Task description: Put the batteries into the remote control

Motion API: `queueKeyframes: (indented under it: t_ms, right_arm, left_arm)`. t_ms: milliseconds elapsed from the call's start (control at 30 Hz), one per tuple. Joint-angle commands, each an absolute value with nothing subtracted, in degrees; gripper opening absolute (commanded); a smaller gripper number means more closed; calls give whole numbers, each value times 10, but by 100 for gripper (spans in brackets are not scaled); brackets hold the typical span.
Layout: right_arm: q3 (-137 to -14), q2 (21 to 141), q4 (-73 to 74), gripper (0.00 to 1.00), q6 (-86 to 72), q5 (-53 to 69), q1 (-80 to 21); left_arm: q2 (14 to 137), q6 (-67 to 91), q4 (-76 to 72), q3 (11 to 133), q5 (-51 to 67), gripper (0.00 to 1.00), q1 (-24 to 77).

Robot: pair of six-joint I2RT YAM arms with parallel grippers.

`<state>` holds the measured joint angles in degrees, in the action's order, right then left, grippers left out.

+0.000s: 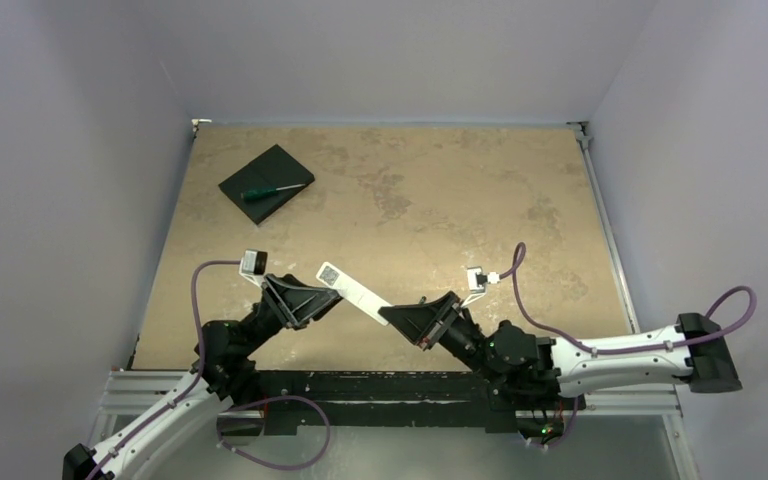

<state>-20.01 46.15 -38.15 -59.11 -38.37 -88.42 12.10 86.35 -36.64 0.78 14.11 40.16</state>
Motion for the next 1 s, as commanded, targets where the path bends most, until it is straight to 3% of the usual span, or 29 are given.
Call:
queueKeyframes:
  t_ms: [0, 267, 967]
  right_arm:
    - [-230, 418, -303, 0, -589, -403, -874]
    - [-246, 389, -237, 0, -574, -291, -819]
    - [-321, 327, -27, 0, -490, -1, -647]
  left_arm:
    - [117, 853, -373, -27, 154, 52, 402]
    - [131, 825, -347, -10, 178, 63, 401]
    - [139, 749, -213, 59, 246, 64, 401]
